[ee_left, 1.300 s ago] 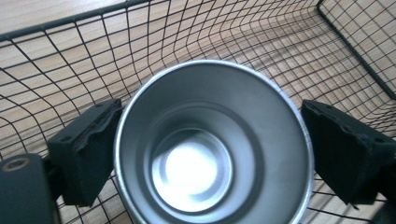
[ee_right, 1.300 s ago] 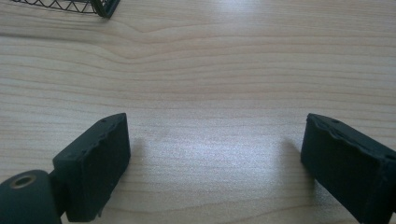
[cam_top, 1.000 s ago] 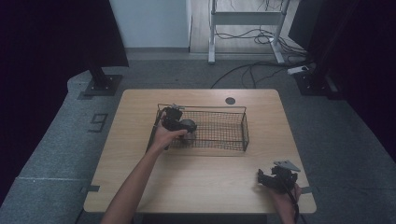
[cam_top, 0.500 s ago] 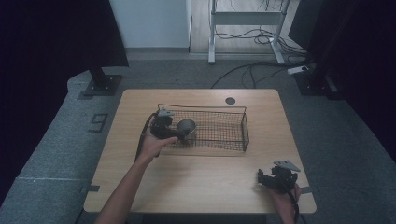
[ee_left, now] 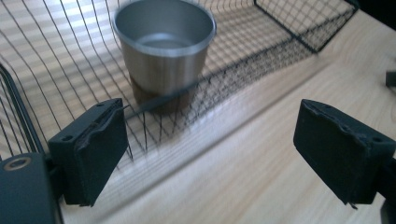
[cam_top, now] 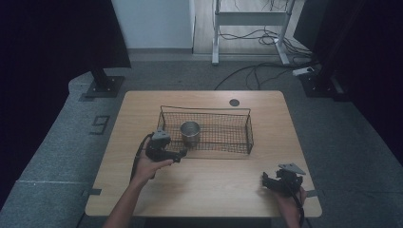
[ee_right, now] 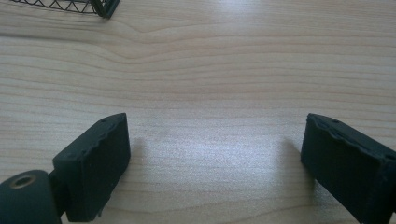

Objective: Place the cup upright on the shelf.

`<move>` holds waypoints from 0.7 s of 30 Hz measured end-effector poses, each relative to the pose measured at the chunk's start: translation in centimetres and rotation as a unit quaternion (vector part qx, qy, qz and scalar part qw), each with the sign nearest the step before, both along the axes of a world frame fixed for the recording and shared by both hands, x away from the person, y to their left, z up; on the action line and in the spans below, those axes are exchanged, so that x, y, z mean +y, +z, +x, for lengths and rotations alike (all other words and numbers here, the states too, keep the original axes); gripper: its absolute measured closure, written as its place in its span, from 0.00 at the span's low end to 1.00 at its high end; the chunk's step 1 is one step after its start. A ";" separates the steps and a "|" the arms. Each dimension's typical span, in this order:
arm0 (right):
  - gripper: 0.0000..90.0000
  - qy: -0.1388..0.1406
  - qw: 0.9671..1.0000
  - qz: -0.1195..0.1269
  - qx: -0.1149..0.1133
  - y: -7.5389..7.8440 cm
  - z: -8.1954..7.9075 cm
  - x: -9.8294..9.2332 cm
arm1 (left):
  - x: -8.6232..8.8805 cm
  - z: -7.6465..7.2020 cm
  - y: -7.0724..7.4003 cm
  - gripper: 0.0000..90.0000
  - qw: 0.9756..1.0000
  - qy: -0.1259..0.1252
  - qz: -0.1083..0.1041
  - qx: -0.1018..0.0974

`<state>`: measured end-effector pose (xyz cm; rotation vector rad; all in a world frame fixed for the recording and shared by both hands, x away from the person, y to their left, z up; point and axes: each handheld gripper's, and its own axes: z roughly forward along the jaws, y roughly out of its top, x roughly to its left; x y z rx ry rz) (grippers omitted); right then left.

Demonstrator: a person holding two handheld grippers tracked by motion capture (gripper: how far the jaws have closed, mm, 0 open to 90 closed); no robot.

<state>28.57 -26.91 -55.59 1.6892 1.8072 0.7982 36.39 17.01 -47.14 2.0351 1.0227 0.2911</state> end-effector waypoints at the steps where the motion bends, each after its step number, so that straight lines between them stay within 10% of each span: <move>1: 0.09 0.000 1.000 0.000 0.000 0.0 0.0 0.0 | 0.2 -0.3 -0.3 0.11 1.000 0.000 0.000 0.000; 21: 0.09 0.000 1.000 0.000 0.000 0.0 0.0 0.0 | 2.9 -4.8 -3.8 0.12 1.000 0.009 -0.007 0.016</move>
